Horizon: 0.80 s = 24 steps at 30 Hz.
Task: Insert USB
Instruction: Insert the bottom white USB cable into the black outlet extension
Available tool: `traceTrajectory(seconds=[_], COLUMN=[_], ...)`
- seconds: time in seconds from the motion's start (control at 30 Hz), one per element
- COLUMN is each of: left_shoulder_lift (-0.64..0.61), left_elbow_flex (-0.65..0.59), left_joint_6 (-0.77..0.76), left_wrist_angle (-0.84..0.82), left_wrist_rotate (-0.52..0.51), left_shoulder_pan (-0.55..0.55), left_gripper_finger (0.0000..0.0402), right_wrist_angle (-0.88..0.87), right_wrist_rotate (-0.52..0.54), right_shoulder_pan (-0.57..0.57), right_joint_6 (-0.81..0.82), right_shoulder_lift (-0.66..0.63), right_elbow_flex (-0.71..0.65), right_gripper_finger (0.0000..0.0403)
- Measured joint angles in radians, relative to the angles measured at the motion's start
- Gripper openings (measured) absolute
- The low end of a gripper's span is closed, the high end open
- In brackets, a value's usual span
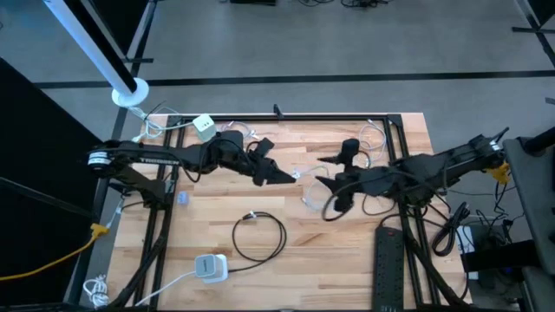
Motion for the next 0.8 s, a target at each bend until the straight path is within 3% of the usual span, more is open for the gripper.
traceTrajectory(seconds=[0.3,0.57,0.8], left_shoulder_lift=[0.008,0.008,0.008], left_elbow_flex=[0.0,0.0,0.0], left_joint_6=[0.07,0.081,0.103], left_wrist_angle=[-0.064,-0.063,-0.064], left_wrist_rotate=[0.084,0.133,0.153], left_shoulder_pan=[-0.002,-0.007,-0.013], left_gripper_finger=[0.0006,0.0006,0.0006], right_wrist_angle=[0.031,0.033,0.031], right_wrist_rotate=[-0.208,-0.244,-0.245], right_shoulder_pan=[-0.025,-0.028,-0.031], right_joint_6=[0.003,-0.092,-0.083], right_shoulder_lift=[0.101,0.187,0.187], right_elbow_flex=[0.058,0.134,0.135], right_gripper_finger=[0.0196,0.0171,0.0103])
